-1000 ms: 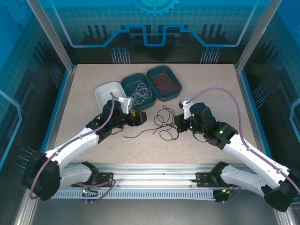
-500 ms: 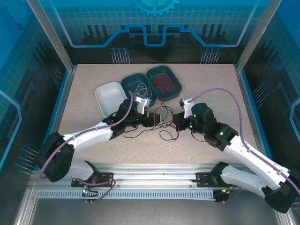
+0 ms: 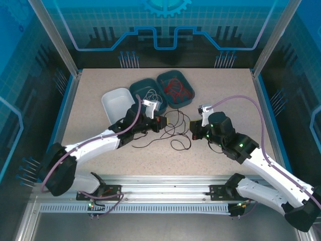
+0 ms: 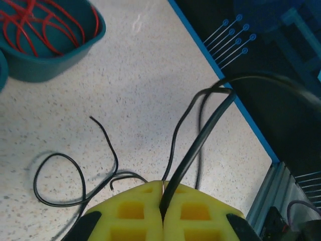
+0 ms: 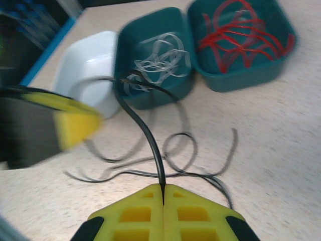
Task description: Untangle the cables
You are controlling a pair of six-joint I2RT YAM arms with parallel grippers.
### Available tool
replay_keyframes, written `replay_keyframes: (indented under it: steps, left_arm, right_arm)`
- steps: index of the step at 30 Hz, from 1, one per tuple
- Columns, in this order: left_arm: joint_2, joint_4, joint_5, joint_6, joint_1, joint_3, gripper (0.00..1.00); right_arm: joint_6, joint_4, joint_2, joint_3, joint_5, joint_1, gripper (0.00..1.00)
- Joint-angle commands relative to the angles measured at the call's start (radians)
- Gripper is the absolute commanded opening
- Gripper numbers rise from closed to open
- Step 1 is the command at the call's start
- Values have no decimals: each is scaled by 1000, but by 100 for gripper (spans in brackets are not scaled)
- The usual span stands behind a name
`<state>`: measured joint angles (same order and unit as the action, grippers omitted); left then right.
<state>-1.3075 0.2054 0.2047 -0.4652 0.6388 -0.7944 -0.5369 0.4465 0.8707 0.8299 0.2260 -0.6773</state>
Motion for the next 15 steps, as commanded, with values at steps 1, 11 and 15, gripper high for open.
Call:
replay_keyframes:
  steps: [1, 11, 15]
  left_arm:
    - [110, -77, -46, 73, 5, -37, 0]
    - [267, -249, -120, 154, 3, -113, 0]
    - [289, -364, -242, 201, -7, -179, 0]
  right_arm:
    - [-85, 114, 18, -10, 116, 44, 0]
    - [-99, 56, 75, -29, -39, 111, 55]
    - [-82, 55, 56, -25, -53, 111, 73]
